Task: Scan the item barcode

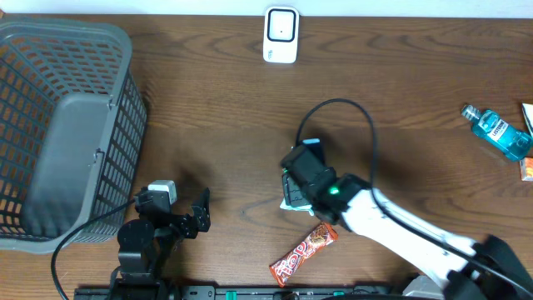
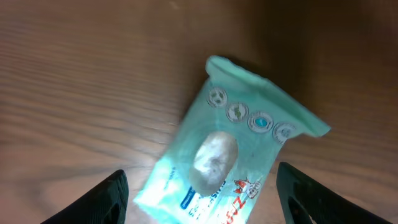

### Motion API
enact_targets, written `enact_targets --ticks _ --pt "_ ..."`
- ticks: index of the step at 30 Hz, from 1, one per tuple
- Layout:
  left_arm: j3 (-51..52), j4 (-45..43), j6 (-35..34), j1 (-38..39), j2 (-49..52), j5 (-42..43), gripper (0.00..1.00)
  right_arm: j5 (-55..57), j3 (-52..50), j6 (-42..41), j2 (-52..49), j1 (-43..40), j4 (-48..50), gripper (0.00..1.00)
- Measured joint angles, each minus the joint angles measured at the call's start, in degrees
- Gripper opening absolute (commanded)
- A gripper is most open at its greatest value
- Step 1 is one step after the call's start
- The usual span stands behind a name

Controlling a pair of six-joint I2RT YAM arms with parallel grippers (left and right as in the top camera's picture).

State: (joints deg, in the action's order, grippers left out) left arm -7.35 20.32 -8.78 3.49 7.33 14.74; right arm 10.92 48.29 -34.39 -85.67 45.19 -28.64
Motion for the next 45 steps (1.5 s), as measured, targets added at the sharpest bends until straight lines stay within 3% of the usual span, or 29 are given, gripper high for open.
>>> enact_targets --ticks 3,7,9,20,24,45 --pt "0.0 0.0 0.0 0.0 0.0 0.0 0.96 3.2 0.7 -1.6 -4.5 2.1 -0.7 0.66" --pt "0.0 0.0 0.0 0.0 0.0 0.0 0.96 5.6 3.8 -2.7 -9.8 3.5 -3.7 0.51" --pt "0.0 0.0 0.0 0.0 0.0 0.0 0.96 6.6 5.6 -3.2 -12.2 3.7 -6.3 0.51" --pt "0.0 0.0 0.0 0.0 0.0 0.0 0.96 20.9 11.0 -4.7 -14.6 3.5 -26.2 0.65" --pt "0.0 0.0 0.0 0.0 0.0 0.0 0.96 21.7 14.2 -2.4 -13.1 3.5 -24.4 0.74" --pt "0.0 0.0 0.0 0.0 0.0 0.0 0.96 14.4 8.0 25.1 -11.6 6.1 -11.6 0.88"
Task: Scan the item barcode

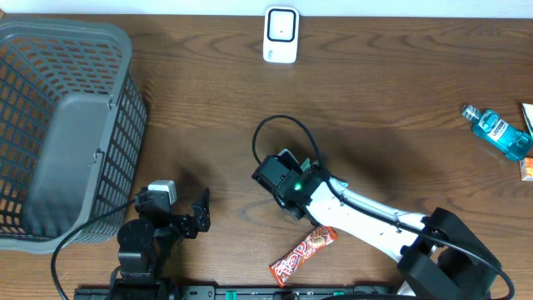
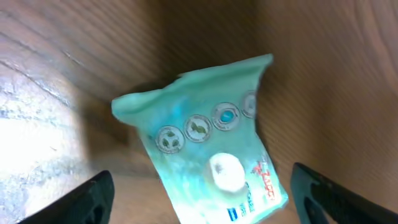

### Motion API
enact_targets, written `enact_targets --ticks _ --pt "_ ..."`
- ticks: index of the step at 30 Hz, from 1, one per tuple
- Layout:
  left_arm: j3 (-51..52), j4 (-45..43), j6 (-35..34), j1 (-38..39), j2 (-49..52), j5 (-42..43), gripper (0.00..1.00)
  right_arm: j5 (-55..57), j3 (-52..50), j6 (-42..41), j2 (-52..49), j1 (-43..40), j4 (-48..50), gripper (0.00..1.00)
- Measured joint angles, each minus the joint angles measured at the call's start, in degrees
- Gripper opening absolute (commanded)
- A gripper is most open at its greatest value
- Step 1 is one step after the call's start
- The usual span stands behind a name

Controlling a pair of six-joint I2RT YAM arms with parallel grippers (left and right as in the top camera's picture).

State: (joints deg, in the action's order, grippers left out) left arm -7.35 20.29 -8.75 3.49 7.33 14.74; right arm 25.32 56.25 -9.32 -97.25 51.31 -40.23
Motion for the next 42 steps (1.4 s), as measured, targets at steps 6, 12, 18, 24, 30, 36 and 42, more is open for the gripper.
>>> enact_targets --ticks 6,12,18,24,30,36,42 --pt "0.0 0.0 0.0 0.0 0.0 0.0 0.96 1.4 -5.3 3.6 0.0 0.0 3.9 0.81" --pt "0.0 0.0 0.0 0.0 0.0 0.0 0.96 4.1 -8.9 4.4 1.2 0.0 8.3 0.69" --pt "0.0 0.0 0.0 0.0 0.0 0.0 0.96 8.3 -13.3 5.0 1.1 -0.2 11.2 0.11" --pt "0.0 0.0 0.0 0.0 0.0 0.0 0.96 10.1 -13.7 5.3 1.0 -0.2 11.1 0.01" --pt "0.0 0.0 0.0 0.0 0.0 0.0 0.96 2.9 -8.1 5.4 0.9 -2.7 3.5 0.01" --pt "0.0 0.0 0.0 0.0 0.0 0.0 0.96 -17.0 4.7 8.9 1.4 -9.0 -10.1 0.01" --pt "0.0 0.0 0.0 0.0 0.0 0.0 0.96 -46.9 9.0 19.1 4.0 -17.2 -15.1 0.01"
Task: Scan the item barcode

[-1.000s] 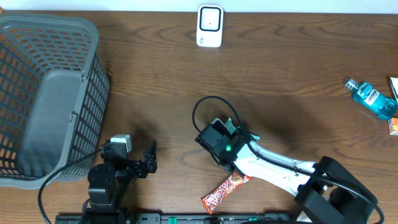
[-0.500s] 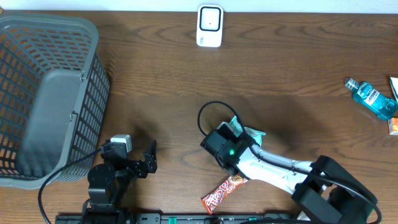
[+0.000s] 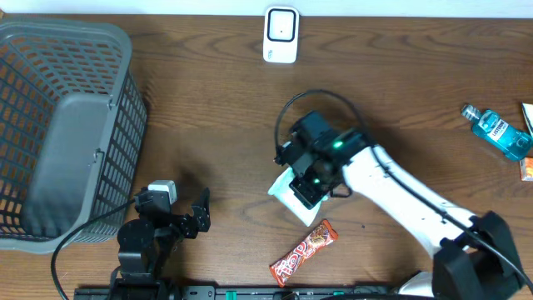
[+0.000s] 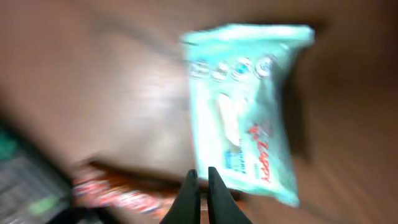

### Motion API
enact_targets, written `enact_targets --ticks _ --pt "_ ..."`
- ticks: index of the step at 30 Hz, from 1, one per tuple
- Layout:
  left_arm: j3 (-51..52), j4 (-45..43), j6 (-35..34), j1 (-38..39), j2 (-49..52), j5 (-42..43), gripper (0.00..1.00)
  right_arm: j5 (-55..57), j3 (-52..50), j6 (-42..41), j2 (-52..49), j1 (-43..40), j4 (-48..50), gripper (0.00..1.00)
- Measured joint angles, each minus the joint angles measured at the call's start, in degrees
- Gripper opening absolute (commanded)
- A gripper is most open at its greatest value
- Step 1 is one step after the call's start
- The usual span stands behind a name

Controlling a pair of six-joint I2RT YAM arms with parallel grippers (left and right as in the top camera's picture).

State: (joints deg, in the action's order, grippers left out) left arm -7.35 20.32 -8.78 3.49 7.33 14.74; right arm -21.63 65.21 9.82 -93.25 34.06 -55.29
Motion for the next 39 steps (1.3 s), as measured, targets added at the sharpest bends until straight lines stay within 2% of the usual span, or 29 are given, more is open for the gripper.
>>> enact_targets --ticks 4,5,7,11,15,19,20,21,23,26,28,32,33,34,35,36,39 --pt "0.0 0.0 0.0 0.0 0.0 0.0 0.97 -10.9 -2.2 4.2 0.0 -4.9 1.4 0.02" --pt "0.0 0.0 0.0 0.0 0.0 0.0 0.96 -11.6 -3.2 4.4 0.0 -5.9 2.0 0.06" --pt "0.0 0.0 0.0 0.0 0.0 0.0 0.97 -11.3 -4.9 3.7 -0.2 -7.0 2.5 0.35" --pt "0.0 0.0 0.0 0.0 0.0 0.0 0.97 -10.4 -5.2 2.4 -0.2 -6.5 3.0 0.5" --pt "0.0 0.0 0.0 0.0 0.0 0.0 0.96 -4.2 -5.2 -0.2 -0.2 -1.9 5.1 0.56" --pt "0.0 0.0 0.0 0.0 0.0 0.0 0.97 9.9 -5.4 -5.9 0.1 6.9 8.5 0.65" --pt "0.0 0.0 0.0 0.0 0.0 0.0 0.97 13.3 -5.7 -7.1 0.2 8.8 9.3 0.74" --pt "0.0 0.0 0.0 0.0 0.0 0.0 0.96 17.0 -6.3 -8.5 0.3 11.2 10.3 0.89" --pt "0.0 0.0 0.0 0.0 0.0 0.0 0.96 23.8 -8.0 -11.0 0.4 15.5 12.5 0.98" --pt "0.0 0.0 0.0 0.0 0.0 0.0 0.97 32.4 -11.3 -13.6 0.4 20.8 16.8 0.98" --pt "0.0 0.0 0.0 0.0 0.0 0.0 0.96 36.8 -13.5 -14.7 0.4 22.9 19.6 0.94" --pt "0.0 0.0 0.0 0.0 0.0 0.0 0.97 42.1 -16.0 -16.0 -0.4 23.8 22.6 0.67" --pt "0.0 0.0 0.0 0.0 0.0 0.0 0.96 42.7 -16.1 -16.3 -0.9 23.8 22.9 0.64" --pt "0.0 0.0 0.0 0.0 0.0 0.0 0.96 43.6 -16.1 -16.6 -1.8 23.8 23.1 0.56" --pt "0.0 0.0 0.0 0.0 0.0 0.0 0.96 44.2 -16.1 -16.7 -2.8 23.8 23.2 0.43" --pt "0.0 0.0 0.0 0.0 0.0 0.0 0.96 44.8 -16.1 -17.0 -3.8 23.8 23.2 0.38" --pt "0.0 0.0 0.0 0.0 0.0 0.0 0.96 47.4 -15.0 -17.4 -6.2 24.1 23.4 0.32"
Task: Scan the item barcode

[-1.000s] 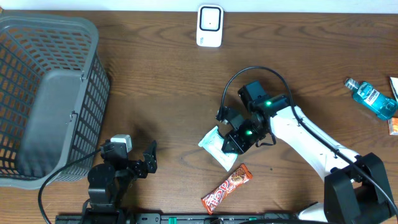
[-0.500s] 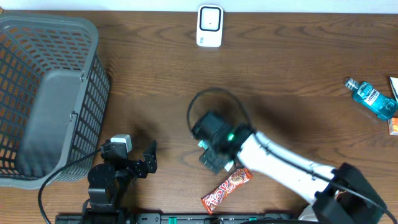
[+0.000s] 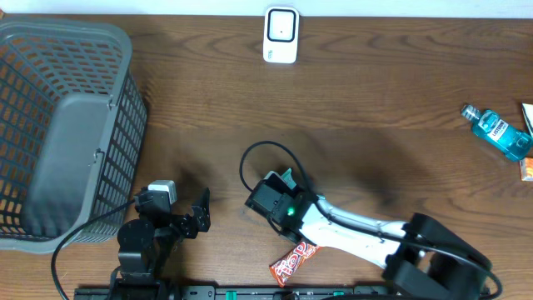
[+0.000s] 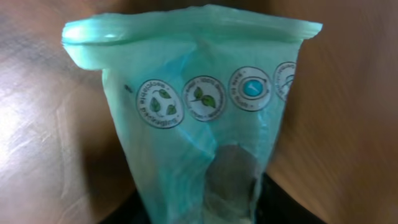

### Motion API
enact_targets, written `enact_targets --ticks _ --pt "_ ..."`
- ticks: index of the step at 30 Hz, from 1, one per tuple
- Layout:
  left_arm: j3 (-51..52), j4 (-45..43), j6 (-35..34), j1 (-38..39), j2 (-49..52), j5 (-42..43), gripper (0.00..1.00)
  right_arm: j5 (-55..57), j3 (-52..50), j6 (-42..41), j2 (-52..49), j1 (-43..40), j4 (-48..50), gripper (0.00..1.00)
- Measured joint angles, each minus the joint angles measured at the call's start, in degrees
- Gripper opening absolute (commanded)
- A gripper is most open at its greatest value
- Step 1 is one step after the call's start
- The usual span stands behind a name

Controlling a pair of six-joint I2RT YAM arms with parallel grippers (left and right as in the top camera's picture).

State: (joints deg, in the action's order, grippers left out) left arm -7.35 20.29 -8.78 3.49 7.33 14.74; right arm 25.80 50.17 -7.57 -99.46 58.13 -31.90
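Note:
A mint-green wipes pack (image 4: 193, 112) with round printed icons fills the right wrist view. Its lower part is pinched between the dark fingers (image 4: 287, 203) of my right gripper (image 4: 202, 214), which is shut on it. From overhead the right gripper (image 3: 268, 200) is low over the table's front middle, and only a green corner of the pack (image 3: 287, 177) shows past it. No barcode shows on the side I see. The white scanner (image 3: 281, 35) stands at the far edge, well away. My left gripper (image 3: 200, 212) rests at the front left, nothing near it.
A red candy bar (image 3: 293, 260) lies just in front of the right arm. A grey mesh basket (image 3: 125, 125) takes up the left side. A blue bottle (image 3: 498, 132) and an orange box lie at the right edge. The right arm's cable loops over the table.
The right gripper was shut on nothing above the pack lying flat on the table. Now it is further left and nearer the front, shut on the pack. The left arm has not moved.
First my right gripper hung open over the green pack on the table, and was still open over it at the second moment, further left. Then its fingers were together and empty above the pack, right of there. Now they are shut on the pack.

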Motion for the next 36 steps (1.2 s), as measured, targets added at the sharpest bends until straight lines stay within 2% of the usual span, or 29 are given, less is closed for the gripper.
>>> enact_targets --ticks 2,5,10,16,23,26,29,36 --pt "0.0 0.0 0.0 0.0 0.0 0.0 0.96 1.6 1.0 0.5 -1.4 0.1 0.0 0.24" --pt "0.0 0.0 0.0 0.0 0.0 0.0 0.96 2.9 2.6 1.7 -2.8 0.1 -1.4 0.01" --pt "0.0 0.0 0.0 0.0 0.0 0.0 0.96 0.2 7.5 1.7 -4.6 -1.5 -8.3 0.01" --pt "0.0 0.0 0.0 0.0 0.0 0.0 0.96 -20.0 16.5 6.2 -5.0 -9.0 -20.1 0.01" --pt "0.0 0.0 0.0 0.0 0.0 0.0 0.96 -59.8 18.1 24.2 -3.9 -24.1 -26.0 0.01" --pt "0.0 0.0 0.0 0.0 0.0 0.0 0.96 -73.0 16.9 31.7 -3.9 -28.5 -27.0 0.01" --pt "0.0 0.0 0.0 0.0 0.0 0.0 0.96 -84.7 15.1 39.5 -3.9 -30.9 -27.2 0.01" --pt "0.0 0.0 0.0 0.0 0.0 0.0 0.96 -103.5 13.8 59.1 -3.9 -31.3 -27.1 0.01"
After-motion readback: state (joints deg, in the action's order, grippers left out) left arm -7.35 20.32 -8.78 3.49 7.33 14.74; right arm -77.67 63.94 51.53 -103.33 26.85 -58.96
